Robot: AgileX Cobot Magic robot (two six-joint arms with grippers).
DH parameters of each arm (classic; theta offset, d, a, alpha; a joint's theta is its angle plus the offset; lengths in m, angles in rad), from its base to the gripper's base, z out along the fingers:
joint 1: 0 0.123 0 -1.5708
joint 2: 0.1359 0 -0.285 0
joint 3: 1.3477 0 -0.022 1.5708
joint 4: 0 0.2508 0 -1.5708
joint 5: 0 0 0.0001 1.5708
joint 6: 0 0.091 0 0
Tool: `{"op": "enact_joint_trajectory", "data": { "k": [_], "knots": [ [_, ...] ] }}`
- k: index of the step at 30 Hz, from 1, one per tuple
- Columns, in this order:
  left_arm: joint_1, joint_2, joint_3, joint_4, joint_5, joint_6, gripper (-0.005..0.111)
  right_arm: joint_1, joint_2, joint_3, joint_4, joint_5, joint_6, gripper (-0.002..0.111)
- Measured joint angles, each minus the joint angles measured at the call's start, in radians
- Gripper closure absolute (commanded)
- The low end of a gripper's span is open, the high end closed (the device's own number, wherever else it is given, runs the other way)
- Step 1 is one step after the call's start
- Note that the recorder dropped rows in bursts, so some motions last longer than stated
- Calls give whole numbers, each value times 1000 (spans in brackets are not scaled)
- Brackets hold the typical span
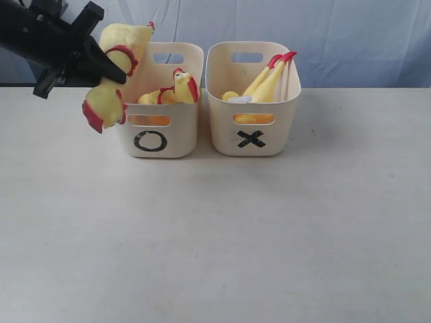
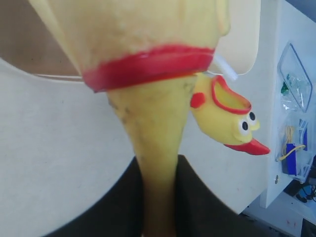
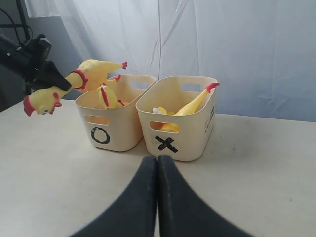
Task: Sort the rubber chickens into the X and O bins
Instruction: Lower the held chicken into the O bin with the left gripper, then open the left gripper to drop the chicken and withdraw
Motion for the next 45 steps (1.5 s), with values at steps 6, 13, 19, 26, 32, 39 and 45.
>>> {"op": "enact_joint_trajectory", "data": {
  "k": [6, 13, 19, 26, 32, 39, 45],
  "knots": [
    [-6, 30, 0, 6, 0, -2, 103, 0, 0, 0, 0, 0, 0, 109],
    [-6, 30, 0, 10, 0, -2, 75, 0, 0, 0, 0, 0, 0, 109],
    [-6, 30, 0, 2, -4, -2, 67, 0, 0, 0, 0, 0, 0, 109],
    [-6, 30, -2, -15, -4, -2, 57, 0, 0, 0, 0, 0, 0, 109],
    [-6, 30, -2, -24, -4, 0, 39, 0, 0, 0, 0, 0, 0, 109],
    [-4, 28, -13, -25, -4, 21, 42, 0, 0, 0, 0, 0, 0, 109],
    [15, -14, -60, 60, -8, 23, 66, 0, 0, 0, 0, 0, 0, 109]
  ]
}}
